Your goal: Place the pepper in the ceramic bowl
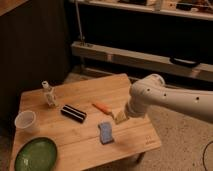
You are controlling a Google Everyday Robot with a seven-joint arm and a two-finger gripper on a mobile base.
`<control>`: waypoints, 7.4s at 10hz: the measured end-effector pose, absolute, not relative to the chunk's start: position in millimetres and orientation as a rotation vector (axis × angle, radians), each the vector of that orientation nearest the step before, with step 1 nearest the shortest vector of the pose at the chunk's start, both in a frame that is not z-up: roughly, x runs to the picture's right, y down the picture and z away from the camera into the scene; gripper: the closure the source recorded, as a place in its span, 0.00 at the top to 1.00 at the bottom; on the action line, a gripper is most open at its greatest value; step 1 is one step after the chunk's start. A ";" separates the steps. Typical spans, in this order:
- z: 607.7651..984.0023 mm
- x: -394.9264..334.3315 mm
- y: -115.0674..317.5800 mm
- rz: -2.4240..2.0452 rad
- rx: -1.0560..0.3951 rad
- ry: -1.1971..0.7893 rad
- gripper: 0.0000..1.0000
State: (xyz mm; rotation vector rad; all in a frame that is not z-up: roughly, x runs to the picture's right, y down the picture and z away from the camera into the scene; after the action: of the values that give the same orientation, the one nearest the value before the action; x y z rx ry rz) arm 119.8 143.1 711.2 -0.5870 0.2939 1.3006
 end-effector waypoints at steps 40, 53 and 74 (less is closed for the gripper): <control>812.9 77.9 111.1 0.668 -0.329 -0.312 0.80; 877.1 30.8 116.5 0.633 -0.314 -0.440 0.80; 886.0 1.4 107.5 0.606 -0.436 -0.435 0.26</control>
State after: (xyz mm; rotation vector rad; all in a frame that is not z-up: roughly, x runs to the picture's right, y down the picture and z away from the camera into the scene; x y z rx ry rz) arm 1.4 107.5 886.0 -0.4359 -0.4346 0.6057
